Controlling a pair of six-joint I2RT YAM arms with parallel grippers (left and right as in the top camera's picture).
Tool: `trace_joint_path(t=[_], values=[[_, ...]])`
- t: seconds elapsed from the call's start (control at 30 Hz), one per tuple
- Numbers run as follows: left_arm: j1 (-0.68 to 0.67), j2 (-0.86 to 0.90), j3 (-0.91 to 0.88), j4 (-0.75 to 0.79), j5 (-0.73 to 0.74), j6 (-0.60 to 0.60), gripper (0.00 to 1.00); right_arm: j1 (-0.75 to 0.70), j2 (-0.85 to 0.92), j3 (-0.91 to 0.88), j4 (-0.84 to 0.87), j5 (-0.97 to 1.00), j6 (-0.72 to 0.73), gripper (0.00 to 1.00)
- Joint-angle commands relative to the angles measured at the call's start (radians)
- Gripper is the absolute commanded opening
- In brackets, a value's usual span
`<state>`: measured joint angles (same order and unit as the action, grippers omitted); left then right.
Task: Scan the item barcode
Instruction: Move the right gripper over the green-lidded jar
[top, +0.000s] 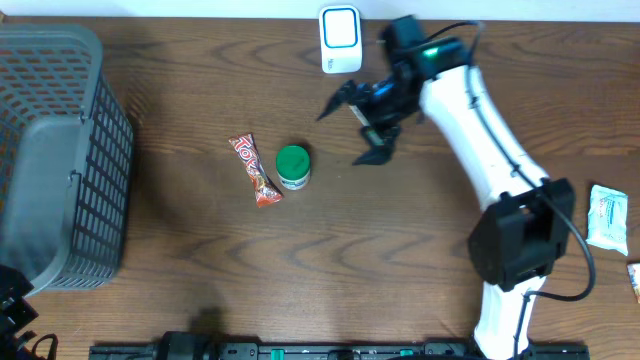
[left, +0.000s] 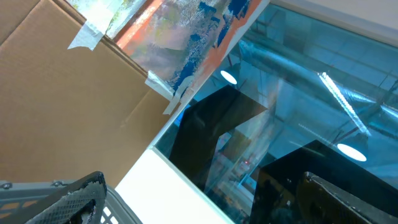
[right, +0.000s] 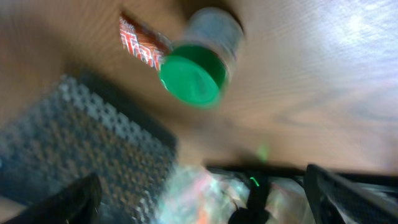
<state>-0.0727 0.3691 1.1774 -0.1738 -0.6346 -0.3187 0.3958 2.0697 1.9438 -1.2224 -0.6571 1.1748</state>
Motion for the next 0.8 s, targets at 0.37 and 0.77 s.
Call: trace_joint_path(t=[0.37,0.77], values=[[0.004,-0.051,-0.004,0.021,-0.003,-0.009,0.98,0.278,-0.003,-0.003,0.084,0.631,0.661,0.99],[0.004,-0.143,-0.004,-0.008,-0.003,-0.009,0.98,0.317,0.106,-0.003,0.145,0.568,0.657,0.99]])
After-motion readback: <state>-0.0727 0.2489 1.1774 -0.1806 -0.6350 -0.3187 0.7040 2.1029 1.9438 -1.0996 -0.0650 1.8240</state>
